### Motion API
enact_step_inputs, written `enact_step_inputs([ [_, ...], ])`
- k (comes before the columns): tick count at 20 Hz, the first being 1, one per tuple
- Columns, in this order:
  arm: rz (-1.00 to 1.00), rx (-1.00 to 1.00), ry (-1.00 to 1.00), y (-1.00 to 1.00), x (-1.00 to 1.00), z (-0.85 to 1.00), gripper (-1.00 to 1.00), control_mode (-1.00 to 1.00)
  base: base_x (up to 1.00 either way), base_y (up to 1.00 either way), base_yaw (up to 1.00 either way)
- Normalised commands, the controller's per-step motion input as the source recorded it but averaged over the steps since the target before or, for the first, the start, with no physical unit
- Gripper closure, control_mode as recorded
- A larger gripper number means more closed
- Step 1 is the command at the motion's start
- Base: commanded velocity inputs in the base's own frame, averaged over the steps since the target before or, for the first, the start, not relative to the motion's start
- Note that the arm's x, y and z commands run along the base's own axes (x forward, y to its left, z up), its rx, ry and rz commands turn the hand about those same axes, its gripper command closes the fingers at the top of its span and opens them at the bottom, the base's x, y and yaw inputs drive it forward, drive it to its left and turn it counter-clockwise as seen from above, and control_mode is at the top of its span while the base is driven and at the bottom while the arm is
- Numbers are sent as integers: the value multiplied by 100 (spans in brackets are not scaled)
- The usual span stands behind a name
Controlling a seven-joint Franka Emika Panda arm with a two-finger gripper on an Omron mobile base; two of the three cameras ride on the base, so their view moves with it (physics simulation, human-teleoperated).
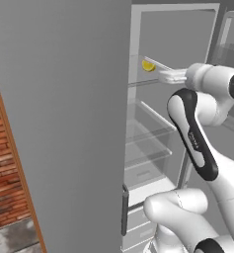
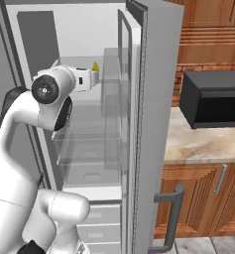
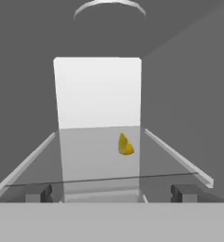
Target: There is a bowl on the dining counter. Grab a lemon wedge from the fridge and place it in the bowl. Then get the liquor bottle and glass cup from the cabinet and place them next to the bowl.
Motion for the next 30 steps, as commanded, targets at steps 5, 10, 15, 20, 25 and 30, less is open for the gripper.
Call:
enact_step_inputs([
  [5, 0, 1, 2, -3, 12, 0, -100, -100, 0, 0, 0],
  [10, 0, 0, 0, 0, 17, 0, -100, -100, 0, 0, 0],
  [15, 0, 0, 2, 0, 34, 0, -100, -100, 0, 0, 0],
  [20, 0, 0, 11, 0, 45, 0, -100, -100, 0, 0, 0],
  [25, 0, 0, 15, -7, 45, -2, -100, -100, 0, 0, 0],
  [30, 0, 0, 5, -12, 30, 0, -100, -100, 0, 0, 0],
])
